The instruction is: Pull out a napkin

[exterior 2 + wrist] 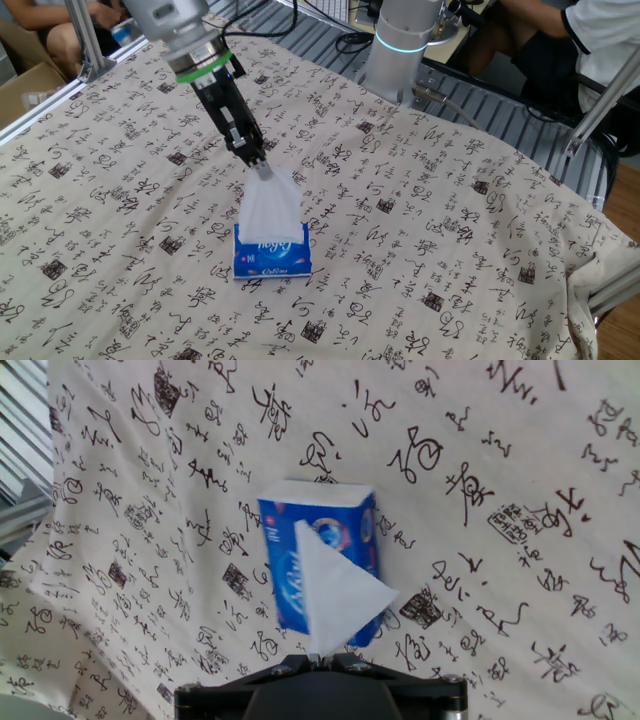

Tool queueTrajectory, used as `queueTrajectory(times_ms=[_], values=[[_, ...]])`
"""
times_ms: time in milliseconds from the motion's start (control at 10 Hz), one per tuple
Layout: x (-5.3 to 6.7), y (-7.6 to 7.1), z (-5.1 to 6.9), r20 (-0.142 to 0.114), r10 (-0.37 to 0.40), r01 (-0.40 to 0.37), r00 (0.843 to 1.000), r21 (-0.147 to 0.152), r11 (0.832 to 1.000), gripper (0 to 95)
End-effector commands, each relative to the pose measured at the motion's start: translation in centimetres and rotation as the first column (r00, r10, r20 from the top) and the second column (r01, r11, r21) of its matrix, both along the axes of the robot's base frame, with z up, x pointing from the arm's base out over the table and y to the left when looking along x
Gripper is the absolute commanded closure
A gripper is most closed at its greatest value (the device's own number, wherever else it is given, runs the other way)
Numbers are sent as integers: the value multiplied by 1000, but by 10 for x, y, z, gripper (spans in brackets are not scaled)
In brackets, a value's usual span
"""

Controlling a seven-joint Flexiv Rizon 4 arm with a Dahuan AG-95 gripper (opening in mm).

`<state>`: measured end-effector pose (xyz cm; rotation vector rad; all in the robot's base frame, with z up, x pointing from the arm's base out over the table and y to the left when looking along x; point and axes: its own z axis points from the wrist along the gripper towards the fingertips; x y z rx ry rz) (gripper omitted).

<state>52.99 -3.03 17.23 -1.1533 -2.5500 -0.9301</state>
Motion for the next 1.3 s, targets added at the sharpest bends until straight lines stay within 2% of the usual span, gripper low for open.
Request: queueTrajectory(times_ms=[100, 400, 500, 1000, 1100, 1300], values=[[-4, -1, 6, -6, -5, 5, 1000, -3, 1000, 950], [-12, -7, 20, -6, 0, 0, 1000, -12, 1000, 950], [-15, -12, 22, 0, -3, 3, 1000, -3, 1000, 950], [-26, -28, 28, 7, 21, -20, 1000, -10, 1000, 950], [-28, -31, 29, 0, 31, -31, 1000, -34, 999, 950], [-31, -35, 30, 0, 41, -41, 999, -43, 998, 950]])
